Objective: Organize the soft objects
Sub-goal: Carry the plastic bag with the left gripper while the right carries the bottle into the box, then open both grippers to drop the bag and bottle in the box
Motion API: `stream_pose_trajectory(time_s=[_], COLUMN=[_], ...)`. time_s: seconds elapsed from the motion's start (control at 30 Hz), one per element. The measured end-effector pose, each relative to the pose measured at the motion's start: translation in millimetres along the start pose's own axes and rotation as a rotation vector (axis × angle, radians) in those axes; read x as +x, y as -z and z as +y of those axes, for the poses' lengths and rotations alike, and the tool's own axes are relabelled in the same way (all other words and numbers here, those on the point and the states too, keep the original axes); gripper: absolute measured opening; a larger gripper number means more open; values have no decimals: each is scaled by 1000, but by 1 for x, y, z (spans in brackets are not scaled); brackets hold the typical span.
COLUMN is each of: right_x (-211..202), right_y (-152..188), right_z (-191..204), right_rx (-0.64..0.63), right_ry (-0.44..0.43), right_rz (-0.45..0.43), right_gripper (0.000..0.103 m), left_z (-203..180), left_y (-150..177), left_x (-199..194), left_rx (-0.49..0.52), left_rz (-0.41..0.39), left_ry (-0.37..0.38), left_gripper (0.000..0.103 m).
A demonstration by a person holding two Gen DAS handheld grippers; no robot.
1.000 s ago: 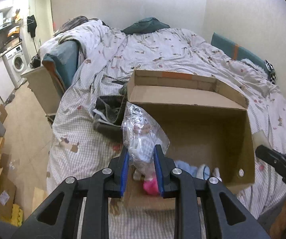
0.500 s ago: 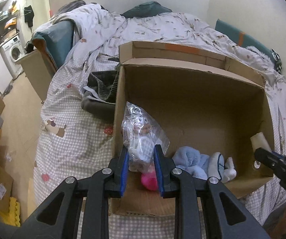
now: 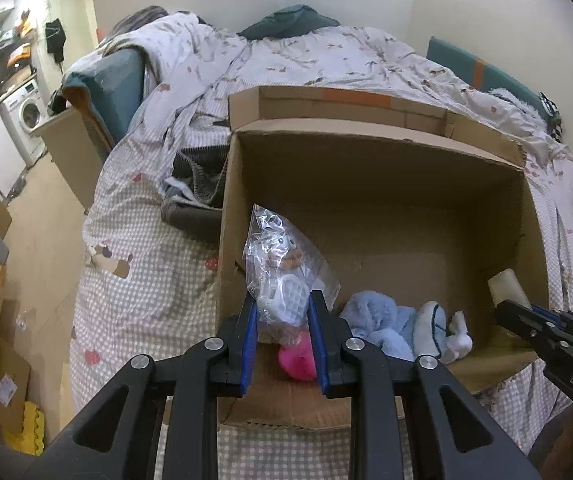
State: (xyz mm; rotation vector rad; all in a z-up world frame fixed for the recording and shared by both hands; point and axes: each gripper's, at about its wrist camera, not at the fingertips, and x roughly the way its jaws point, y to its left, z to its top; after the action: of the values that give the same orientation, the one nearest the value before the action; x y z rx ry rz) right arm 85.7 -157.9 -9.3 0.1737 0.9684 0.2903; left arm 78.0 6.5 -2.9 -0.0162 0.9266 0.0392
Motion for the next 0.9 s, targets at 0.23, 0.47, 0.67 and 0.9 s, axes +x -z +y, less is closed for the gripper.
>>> stream_pose_trajectory(time_s=[0.23, 0.47, 0.67, 0.9], right_x=[0, 0, -4, -2], right_y=[1, -1, -2, -2], right_z=[0, -5, -6, -9], right_rx=[2, 37, 49, 70], right_ry=[-8, -2, -13, -6], right_rz=[0, -3, -27, -17], right_gripper=[16, 67, 75, 75], left_z=[4, 2, 2, -4], left_y=[2, 3, 2, 3], left_x=[5, 6, 1, 0], left_rx=[-15, 4, -11, 15], left_rz=[9, 13, -8, -11], left_ry=[-14, -4, 25, 14], left_gripper=[22, 26, 53, 59])
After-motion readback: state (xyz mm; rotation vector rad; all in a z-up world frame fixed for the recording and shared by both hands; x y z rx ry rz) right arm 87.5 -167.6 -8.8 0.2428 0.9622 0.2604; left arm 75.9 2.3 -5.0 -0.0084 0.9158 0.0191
